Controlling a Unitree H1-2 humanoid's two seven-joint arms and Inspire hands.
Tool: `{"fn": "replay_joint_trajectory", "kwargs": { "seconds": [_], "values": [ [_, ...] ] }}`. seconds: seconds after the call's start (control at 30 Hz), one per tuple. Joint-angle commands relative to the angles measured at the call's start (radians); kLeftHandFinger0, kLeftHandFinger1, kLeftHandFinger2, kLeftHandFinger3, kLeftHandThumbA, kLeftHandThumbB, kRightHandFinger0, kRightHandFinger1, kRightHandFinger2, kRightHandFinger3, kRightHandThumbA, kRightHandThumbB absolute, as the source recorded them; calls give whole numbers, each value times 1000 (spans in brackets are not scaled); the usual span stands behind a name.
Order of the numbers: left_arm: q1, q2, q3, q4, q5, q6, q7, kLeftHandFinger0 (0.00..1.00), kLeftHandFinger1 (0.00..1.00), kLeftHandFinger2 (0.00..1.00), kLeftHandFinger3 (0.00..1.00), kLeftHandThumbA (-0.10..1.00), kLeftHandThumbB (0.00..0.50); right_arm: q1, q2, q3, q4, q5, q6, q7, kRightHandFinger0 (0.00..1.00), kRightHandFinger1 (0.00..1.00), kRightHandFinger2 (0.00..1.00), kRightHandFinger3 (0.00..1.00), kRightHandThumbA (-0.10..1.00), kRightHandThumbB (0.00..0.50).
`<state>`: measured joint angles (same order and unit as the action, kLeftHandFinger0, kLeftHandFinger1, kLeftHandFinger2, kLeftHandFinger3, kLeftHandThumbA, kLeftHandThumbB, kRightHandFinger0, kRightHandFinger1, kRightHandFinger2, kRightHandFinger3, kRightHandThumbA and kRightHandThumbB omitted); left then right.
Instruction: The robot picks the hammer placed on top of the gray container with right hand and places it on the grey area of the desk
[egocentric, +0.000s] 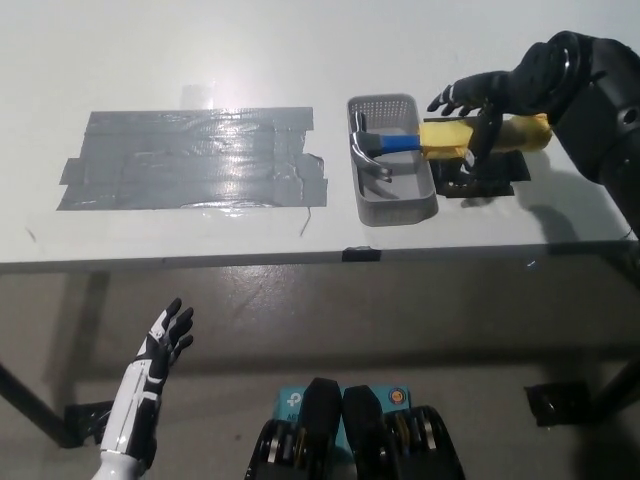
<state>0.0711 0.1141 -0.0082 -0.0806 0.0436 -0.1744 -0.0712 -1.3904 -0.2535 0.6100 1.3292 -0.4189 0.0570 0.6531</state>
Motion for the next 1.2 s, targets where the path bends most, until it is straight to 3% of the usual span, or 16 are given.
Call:
{"fn": "replay_joint_trajectory", "kwargs": {
  "seconds": [0.0,0.3,0.57,0.7,0.87,1.0,1.17],
  "values": [
    [-13,13,-2,-35,-12,-3,-14,1000,1000,1000,1000,1000,81,-87,13,-29,13,-8,42,-21,1000,1000,1000,1000,1000,345],
    [-20,15,-4,-41,-12,6,-19,1000,1000,1000,1000,1000,107,-76,41,-14,16,-54,16,-41,1000,1000,1000,1000,1000,338],
    [-28,18,-1,-39,-6,-2,-21,1000,1000,1000,1000,1000,95,-78,51,-6,35,-81,20,-48,1000,1000,1000,1000,1000,351],
    [-27,19,1,-41,-4,1,-19,1000,1000,1000,1000,1000,104,-80,45,-15,38,-78,9,-49,1000,1000,1000,1000,1000,326],
    [-32,19,1,-37,-7,1,-21,1000,1000,1000,1000,1000,96,-97,28,-38,34,-63,14,-47,1000,1000,1000,1000,1000,335],
    [-28,22,-2,-35,-8,-1,-25,1000,1000,1000,1000,1000,94,-123,19,-46,44,-66,6,-7,1000,1000,1000,1000,1000,292],
    [-23,17,-3,-41,-6,6,-23,1000,1000,1000,1000,1000,85,-135,4,-53,32,-71,13,-31,1000,1000,1000,1000,1000,307]
  ]
}}
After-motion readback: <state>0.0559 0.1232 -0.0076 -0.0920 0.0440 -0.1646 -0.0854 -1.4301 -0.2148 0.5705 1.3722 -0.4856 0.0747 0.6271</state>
